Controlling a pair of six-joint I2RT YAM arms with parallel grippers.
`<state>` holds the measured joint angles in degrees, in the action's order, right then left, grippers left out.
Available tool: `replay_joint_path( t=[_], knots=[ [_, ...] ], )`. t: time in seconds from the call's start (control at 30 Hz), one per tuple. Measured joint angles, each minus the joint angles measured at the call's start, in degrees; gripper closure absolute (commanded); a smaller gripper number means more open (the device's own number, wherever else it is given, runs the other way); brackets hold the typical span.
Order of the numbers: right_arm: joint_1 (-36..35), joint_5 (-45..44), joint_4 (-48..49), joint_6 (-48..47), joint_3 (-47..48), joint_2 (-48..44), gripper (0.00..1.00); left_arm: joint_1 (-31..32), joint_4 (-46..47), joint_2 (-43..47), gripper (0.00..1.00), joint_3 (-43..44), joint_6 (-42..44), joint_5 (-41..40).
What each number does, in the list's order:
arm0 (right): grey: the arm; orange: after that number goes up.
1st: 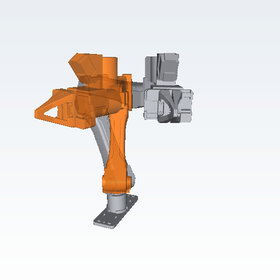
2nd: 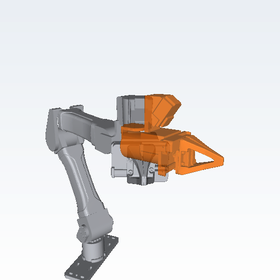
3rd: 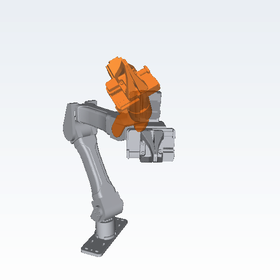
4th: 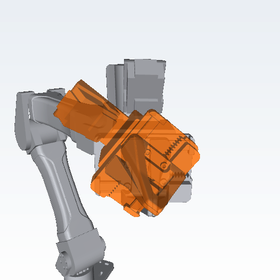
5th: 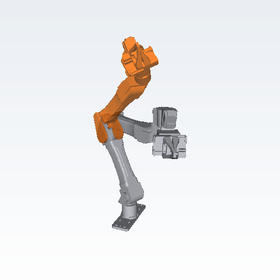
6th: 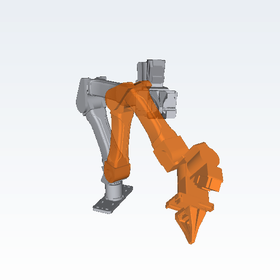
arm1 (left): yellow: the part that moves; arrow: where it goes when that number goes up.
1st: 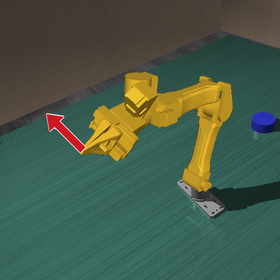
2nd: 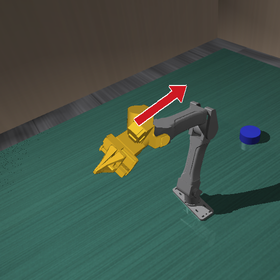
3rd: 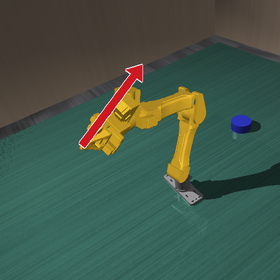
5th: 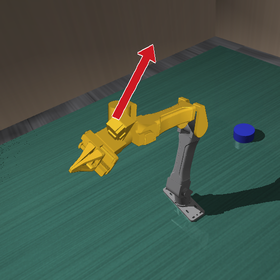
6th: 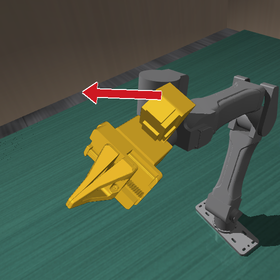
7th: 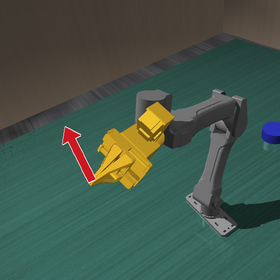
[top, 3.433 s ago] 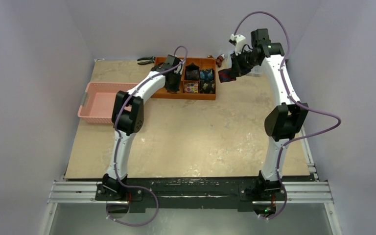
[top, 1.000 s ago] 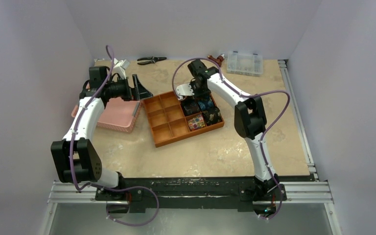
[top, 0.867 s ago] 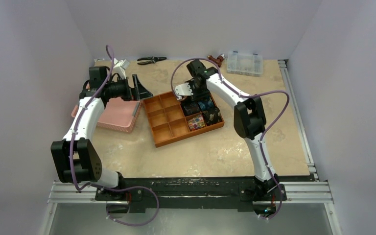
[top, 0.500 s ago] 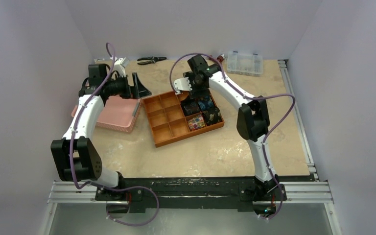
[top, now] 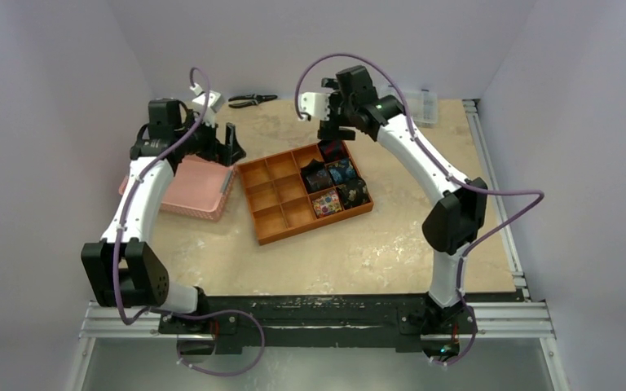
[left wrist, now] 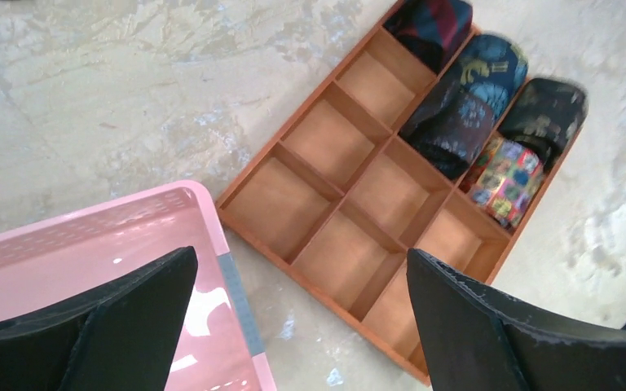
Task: Roll the ties
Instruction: Place the tie in the storage box, then reset both arms
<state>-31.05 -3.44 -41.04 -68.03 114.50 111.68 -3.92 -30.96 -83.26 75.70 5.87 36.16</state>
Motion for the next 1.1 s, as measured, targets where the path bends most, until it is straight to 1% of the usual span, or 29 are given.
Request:
replay_joint_path(
  t=[0.13, 0.2, 0.27, 0.37, 0.47, 0.57, 0.73, 0.83, 0.93, 1.1],
  knots=[
    [2.95, 1.01, 1.92, 10.05, 0.28, -0.66, 0.02, 5.05, -1.25, 4.70, 0.00, -3.30, 6.08, -4.07],
    [5.86, 1.97, 2.73, 17.27, 0.76, -0.98, 0.02, 6.75, -1.90, 7.30, 0.00, -4.52, 6.69, -4.48],
    [9.35, 3.50, 3.19, 24.30, 0.76, -1.97, 0.02, 7.06, -2.54, 9.25, 0.00, -4.37, 6.25, -4.68],
    [15.78, 6.95, 3.76, 34.51, -0.87, -5.42, 0.02, 7.08, -5.92, 9.20, 0.00, -0.85, 5.25, -4.87],
    [22.25, 10.80, 5.01, 41.70, -7.87, -12.22, 0.02, 8.85, -9.51, 7.06, 0.00, 4.13, 5.14, -6.73],
    [25.83, 14.05, 5.77, 45.62, -17.25, -19.43, 0.02, 11.61, -13.11, 6.64, 0.00, 4.90, 5.73, -8.79],
    [25.83, 17.75, 5.99, 47.98, -31.17, -27.19, 0.02, 17.42, -21.53, 5.75, 0.00, 4.70, 9.97, -11.72],
    [25.81, 19.58, 5.70, 48.63, -38.29, -29.94, 0.02, 22.08, -22.91, 7.10, 0.00, 0.02, 12.39, -14.25],
    [25.86, 20.61, 5.27, 49.18, -43.93, -31.80, 0.02, 25.16, -25.33, 7.67, 0.00, -3.61, 12.74, -15.67],
    [25.86, 21.57, 5.20, 50.05, -50.03, -33.18, 0.02, 25.73, -24.90, 8.20, 0.00, -8.37, 11.15, -18.86]
  ],
)
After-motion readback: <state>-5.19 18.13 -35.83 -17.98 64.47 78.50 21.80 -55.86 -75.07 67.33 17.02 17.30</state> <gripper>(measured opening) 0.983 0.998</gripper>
